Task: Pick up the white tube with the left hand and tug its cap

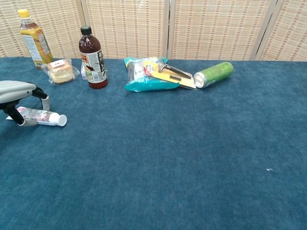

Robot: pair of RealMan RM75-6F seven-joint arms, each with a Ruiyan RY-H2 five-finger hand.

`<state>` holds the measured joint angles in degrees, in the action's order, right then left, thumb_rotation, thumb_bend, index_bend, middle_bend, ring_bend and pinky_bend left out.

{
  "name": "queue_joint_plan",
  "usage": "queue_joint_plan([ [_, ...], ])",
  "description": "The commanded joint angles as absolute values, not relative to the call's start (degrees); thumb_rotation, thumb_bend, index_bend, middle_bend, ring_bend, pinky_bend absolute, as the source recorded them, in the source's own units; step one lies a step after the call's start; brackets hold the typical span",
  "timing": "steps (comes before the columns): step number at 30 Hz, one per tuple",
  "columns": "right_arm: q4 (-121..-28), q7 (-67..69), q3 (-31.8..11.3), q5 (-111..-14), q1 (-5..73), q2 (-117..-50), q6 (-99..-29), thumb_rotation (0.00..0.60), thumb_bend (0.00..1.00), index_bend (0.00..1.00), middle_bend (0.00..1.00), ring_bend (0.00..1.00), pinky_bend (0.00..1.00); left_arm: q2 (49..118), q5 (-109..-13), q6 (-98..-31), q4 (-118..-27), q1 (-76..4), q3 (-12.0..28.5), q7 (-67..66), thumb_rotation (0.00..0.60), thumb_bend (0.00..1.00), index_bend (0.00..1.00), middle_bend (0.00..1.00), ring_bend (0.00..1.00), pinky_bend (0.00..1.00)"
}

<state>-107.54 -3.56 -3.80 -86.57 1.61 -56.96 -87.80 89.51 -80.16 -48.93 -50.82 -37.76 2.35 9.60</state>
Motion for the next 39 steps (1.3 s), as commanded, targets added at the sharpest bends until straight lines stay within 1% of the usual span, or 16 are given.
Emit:
queue_joint_plan([
  [1, -107.65, -4.34, -3.98, -86.25, 1.64, -57.08, -87.85, 0.600, 0.27, 0.26, 0.25, 0.09, 0.24, 90.21, -80.81, -50.04, -49.55, -37.61, 2.48, 11.26, 0.600, 0.27, 0.48, 0.41, 0.17, 0.05],
  [5, -107.92, -4.91, -4.14, -85.87, 1.91, -57.07, -87.39, 0.600, 0.27, 0.26, 0.25, 0.09, 0.24, 91.15, -81.92, -51.92, -47.16, -37.36, 2.60, 14.97, 0.600, 0.31, 0.53, 0.51, 0.25, 0.09],
  [10, -108.03, -5.60, -4.35, -86.22, 2.78, -57.29, -86.42, 0.600, 0.27, 0.26, 0.25, 0.09, 0.24, 91.44, -83.05, -52.49, -45.31, -37.31, 2.19, 18.70, 0.600, 0.33, 0.57, 0.57, 0.30, 0.12],
  [14, -108.41, -6.61, -4.32, -87.92, 4.04, -57.14, -85.17, 0.600, 0.27, 0.26, 0.25, 0.09, 0.24, 90.12, -83.96, -53.35, -46.76, -37.47, 2.10, 20.69, 0.600, 0.36, 0.60, 0.63, 0.34, 0.13],
  [17, -108.95, -7.80, -4.42, -89.42, 5.38, -56.91, -83.90, 0.600, 0.28, 0.26, 0.25, 0.09, 0.24, 88.25, -84.59, -54.22, -49.55, -37.74, 2.23, 21.01, 0.600, 0.39, 0.61, 0.66, 0.36, 0.14],
  [21, -109.96, -9.53, -4.74, -91.93, 7.75, -56.81, -81.71, 0.600, 0.29, 0.26, 0.25, 0.09, 0.24, 84.67, -85.12, -55.22, -55.53, -38.23, 2.75, 20.43, 0.600, 0.40, 0.62, 0.67, 0.37, 0.14],
  [24, -111.08, -11.02, -5.01, -94.23, 10.18, -56.87, -79.23, 0.600, 0.29, 0.26, 0.25, 0.09, 0.24, 81.06, -85.14, -54.92, -61.79, -38.93, 3.26, 18.80, 0.600, 0.41, 0.62, 0.67, 0.38, 0.14],
  [30, -113.17, -14.32, -5.93, -98.46, 15.56, -58.10, -73.94, 0.600, 0.30, 0.26, 0.25, 0.09, 0.23, 72.77, -83.49, -52.28, -77.01, -40.51, 4.77, 16.20, 0.600, 0.43, 0.62, 0.68, 0.39, 0.14],
  [34, -113.77, -17.50, -6.83, -101.00, 19.20, -60.34, -70.81, 0.600, 0.30, 0.28, 0.25, 0.06, 0.19, 67.81, -81.96, -49.78, -86.40, -41.80, 5.78, 14.54, 0.600, 0.43, 0.62, 0.68, 0.39, 0.14],
  [39, -113.74, -20.51, -8.05, -102.33, 22.69, -63.78, -68.31, 0.600, 0.31, 0.30, 0.21, 0.02, 0.11, 63.74, -80.10, -46.69, -94.78, -43.45, 6.86, 13.67, 0.600, 0.43, 0.62, 0.68, 0.39, 0.14],
])
